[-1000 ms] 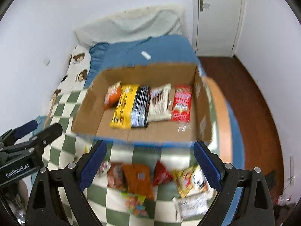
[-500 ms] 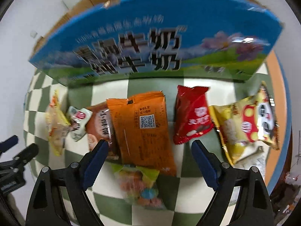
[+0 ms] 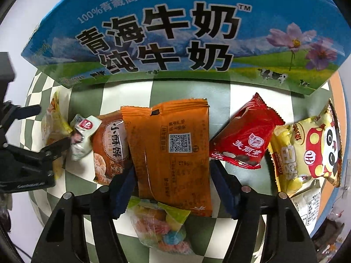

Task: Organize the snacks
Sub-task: 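Grasp the yellow egg-biscuit bag with left tool while right tool grasps the orange bag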

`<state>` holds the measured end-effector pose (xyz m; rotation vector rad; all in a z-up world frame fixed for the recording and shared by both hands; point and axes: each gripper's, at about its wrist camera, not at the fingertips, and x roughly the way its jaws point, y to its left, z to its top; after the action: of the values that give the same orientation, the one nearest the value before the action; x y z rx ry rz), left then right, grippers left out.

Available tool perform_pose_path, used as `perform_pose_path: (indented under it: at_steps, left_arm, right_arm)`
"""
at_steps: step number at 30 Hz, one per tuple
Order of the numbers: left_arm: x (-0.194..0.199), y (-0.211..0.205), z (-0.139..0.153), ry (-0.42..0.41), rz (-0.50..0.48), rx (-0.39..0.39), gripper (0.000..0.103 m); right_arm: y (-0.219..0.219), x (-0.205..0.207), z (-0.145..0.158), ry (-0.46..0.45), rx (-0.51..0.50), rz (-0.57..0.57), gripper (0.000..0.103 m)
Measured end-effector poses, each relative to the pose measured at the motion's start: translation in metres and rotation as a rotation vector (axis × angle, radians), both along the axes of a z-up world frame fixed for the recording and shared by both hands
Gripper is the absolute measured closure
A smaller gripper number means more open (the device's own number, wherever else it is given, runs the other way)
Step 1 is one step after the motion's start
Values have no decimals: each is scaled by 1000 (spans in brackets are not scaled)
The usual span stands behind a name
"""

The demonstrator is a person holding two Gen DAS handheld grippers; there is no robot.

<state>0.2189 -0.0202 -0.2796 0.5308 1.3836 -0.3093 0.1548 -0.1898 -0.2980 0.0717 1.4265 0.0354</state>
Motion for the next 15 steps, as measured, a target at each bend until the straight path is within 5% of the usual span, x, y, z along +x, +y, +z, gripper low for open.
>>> perform_pose_path:
  at_steps: [1,2,7,15]
  left_arm:
    - [1,5,-2,18,40,-11,46]
    - [2,13,-4,43,102,-25,48]
    - [-15,69,-18,207,479,-156,48]
    - [-30,94,-39,186,578,-218,45]
  right_arm:
    - [1,1,0,4,5,4,37]
    - [1,6,3,8,7,7,38]
    - [-2,1,8,61,59,-8,40]
    - [-19,0,-3,132,142,-76,39]
